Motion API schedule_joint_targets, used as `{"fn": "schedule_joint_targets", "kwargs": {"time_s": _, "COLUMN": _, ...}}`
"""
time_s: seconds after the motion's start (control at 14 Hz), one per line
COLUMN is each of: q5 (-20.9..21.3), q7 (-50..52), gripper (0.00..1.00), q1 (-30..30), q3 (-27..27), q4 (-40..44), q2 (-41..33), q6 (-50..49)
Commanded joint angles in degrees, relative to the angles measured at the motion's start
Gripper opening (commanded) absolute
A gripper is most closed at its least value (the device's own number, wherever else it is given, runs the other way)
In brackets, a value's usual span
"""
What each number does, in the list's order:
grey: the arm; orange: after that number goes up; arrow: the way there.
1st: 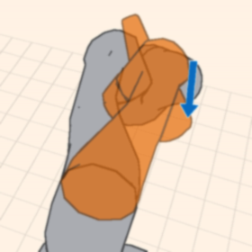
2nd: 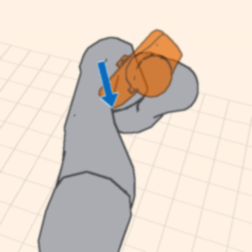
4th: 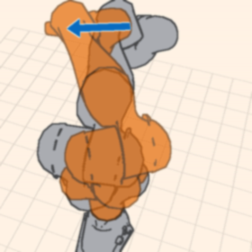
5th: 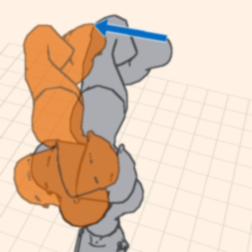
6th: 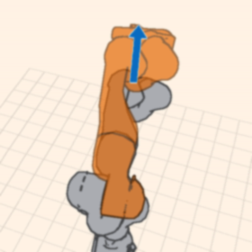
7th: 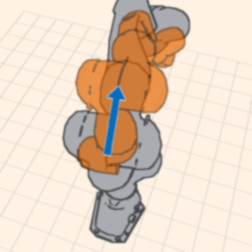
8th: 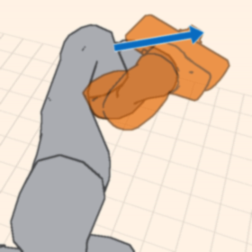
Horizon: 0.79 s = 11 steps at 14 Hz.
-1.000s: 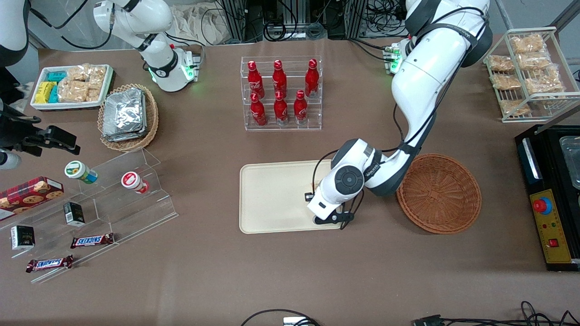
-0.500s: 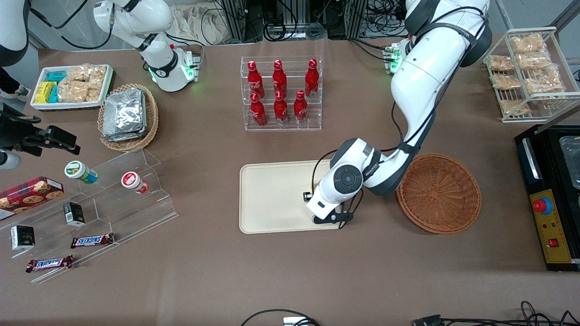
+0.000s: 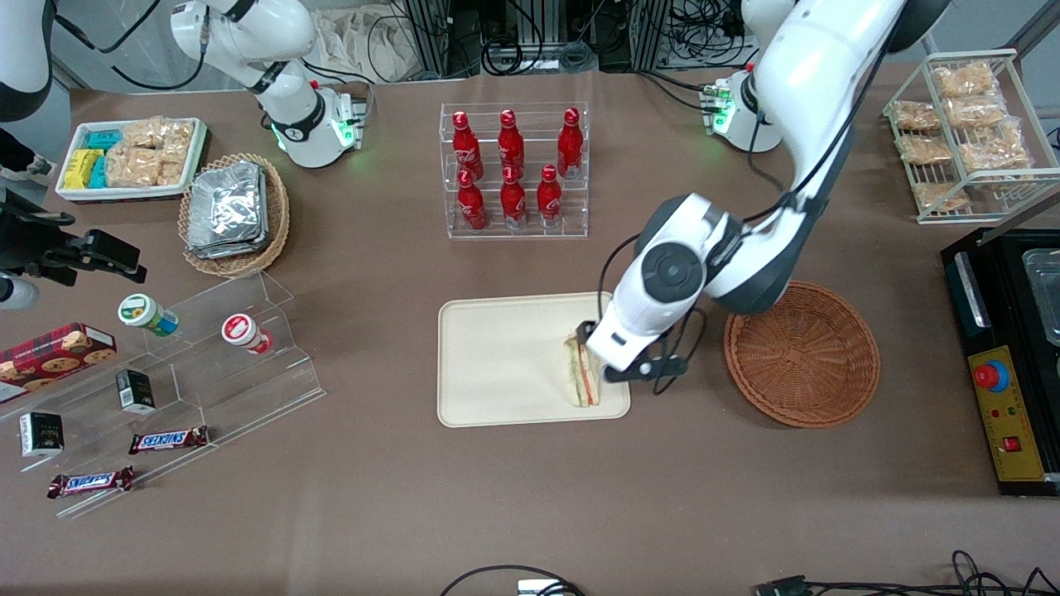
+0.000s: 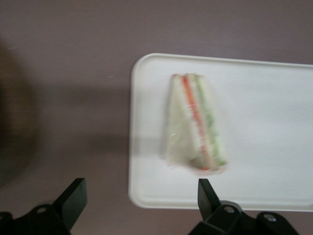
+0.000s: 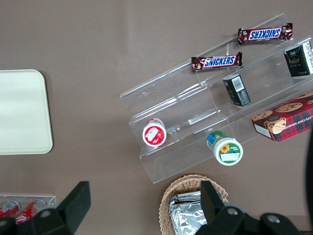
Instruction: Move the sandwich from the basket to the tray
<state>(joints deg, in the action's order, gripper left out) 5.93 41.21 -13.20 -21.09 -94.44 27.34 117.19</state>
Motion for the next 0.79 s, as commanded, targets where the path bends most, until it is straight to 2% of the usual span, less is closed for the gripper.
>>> {"fn": "schedule_joint_targets", "kwargs": {"time_s": 0.0, "q5": -0.9, "q7": -4.6, "gripper": 1.00, "q1": 2.4, "q3": -0.4, "q4": -15.8, "q2": -13.4, "q6": 2.6}}
{"fn": "schedule_joint_targets", "kwargs": {"time_s": 0.14, "q5": -3.5, "q7": -7.3, "gripper": 1.00, "q1": 2.5, "q3": 0.7, "q4": -19.7, "q2": -18.1, "q6": 1.7}}
{"fn": "schedule_joint_targets", "kwargs": {"time_s": 0.29, "q5": -3.7, "q7": -12.9, "gripper": 1.00, "q1": 2.4, "q3": 3.8, "q4": -19.6, "q2": -21.0, "q6": -3.1}}
{"fn": "schedule_joint_targets", "kwargs": {"time_s": 0.43, "q5": -5.0, "q7": -19.9, "gripper": 1.00, "q1": 2.4, "q3": 8.7, "q4": -16.3, "q2": -21.8, "q6": -7.5}}
{"fn": "schedule_joint_targets", "kwargs": {"time_s": 0.57, "q5": -8.0, "q7": -22.5, "gripper": 1.00, "q1": 2.3, "q3": 15.1, "q4": -13.5, "q2": -22.1, "q6": -11.7}}
{"fn": "schedule_joint_targets", "kwargs": {"time_s": 0.71, "q5": -8.4, "q7": -26.4, "gripper": 1.00, "q1": 2.3, "q3": 21.8, "q4": -9.4, "q2": -22.6, "q6": -16.6}}
